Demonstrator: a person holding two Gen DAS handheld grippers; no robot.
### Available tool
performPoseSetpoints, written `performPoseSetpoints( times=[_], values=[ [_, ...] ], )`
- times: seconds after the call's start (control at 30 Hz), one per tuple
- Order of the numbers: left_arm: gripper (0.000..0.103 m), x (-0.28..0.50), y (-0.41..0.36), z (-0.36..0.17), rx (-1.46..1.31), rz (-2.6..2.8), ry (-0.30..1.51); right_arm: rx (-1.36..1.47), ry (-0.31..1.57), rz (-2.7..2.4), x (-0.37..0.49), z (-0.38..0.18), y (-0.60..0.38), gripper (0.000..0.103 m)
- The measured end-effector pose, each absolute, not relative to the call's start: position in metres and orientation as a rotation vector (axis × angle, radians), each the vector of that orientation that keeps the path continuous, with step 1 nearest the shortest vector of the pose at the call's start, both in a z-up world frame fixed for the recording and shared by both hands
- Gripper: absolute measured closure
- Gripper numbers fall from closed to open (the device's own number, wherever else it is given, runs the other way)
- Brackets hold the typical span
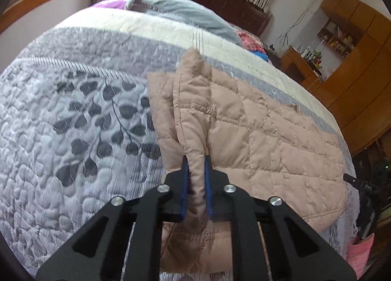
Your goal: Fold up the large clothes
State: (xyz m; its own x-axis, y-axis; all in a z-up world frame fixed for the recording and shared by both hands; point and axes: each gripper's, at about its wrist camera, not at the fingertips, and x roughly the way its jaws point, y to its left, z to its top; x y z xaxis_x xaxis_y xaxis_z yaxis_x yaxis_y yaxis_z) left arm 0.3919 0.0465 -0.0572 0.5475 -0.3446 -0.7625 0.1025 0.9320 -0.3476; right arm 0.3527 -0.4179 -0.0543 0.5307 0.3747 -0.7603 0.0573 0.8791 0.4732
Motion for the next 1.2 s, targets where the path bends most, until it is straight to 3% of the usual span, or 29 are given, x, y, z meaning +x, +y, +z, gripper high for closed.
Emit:
performPoseSetpoints(
  times=[0.1,0.33,0.5,0.6,0.67,0.73,0.97,1.2],
  values=[
    [0.096,0.391,0.051,-0.049,-0.305,-0.274,0.913,0.513,0.970,0.174,0.357,-0.047,-0.425,0.102],
    [0.094,0.409,0.043,-0.094,-0.272,-0.269,1.026,0.568,1.075,0.134,0.373,-0.091,-0.436,0.103],
    [0.092,0.413,0.040,-0.094,-0.240,-0.261,1.032,0.631,1.074,0.159,0.373,-0.107,-0.448,0.103],
    [0.090,0.410,0.048,-0.082,-0.274,-0.251,1.040,0.591,1.053,0.114,0.358,-0.092,-0.452,0.103],
    [0.087,0.403,0.056,-0.068,-0.291,-0.210,1.025,0.536,1.029,0.052,0.345,-0.072,-0.449,0.095],
    [0.088,0.388,0.055,-0.045,-0.247,-0.146,0.964,0.460,1.007,-0.010,0.333,-0.055,-0.443,0.094],
    [0.090,0.353,-0.031,-0.004,-0.108,-0.270,0.941,0.336,0.988,0.058,0.320,-0.005,-0.357,0.094],
    [0.090,0.344,-0.092,-0.033,-0.025,-0.335,1.001,0.339,1.067,0.115,0.335,-0.032,-0.308,0.094]
  ],
)
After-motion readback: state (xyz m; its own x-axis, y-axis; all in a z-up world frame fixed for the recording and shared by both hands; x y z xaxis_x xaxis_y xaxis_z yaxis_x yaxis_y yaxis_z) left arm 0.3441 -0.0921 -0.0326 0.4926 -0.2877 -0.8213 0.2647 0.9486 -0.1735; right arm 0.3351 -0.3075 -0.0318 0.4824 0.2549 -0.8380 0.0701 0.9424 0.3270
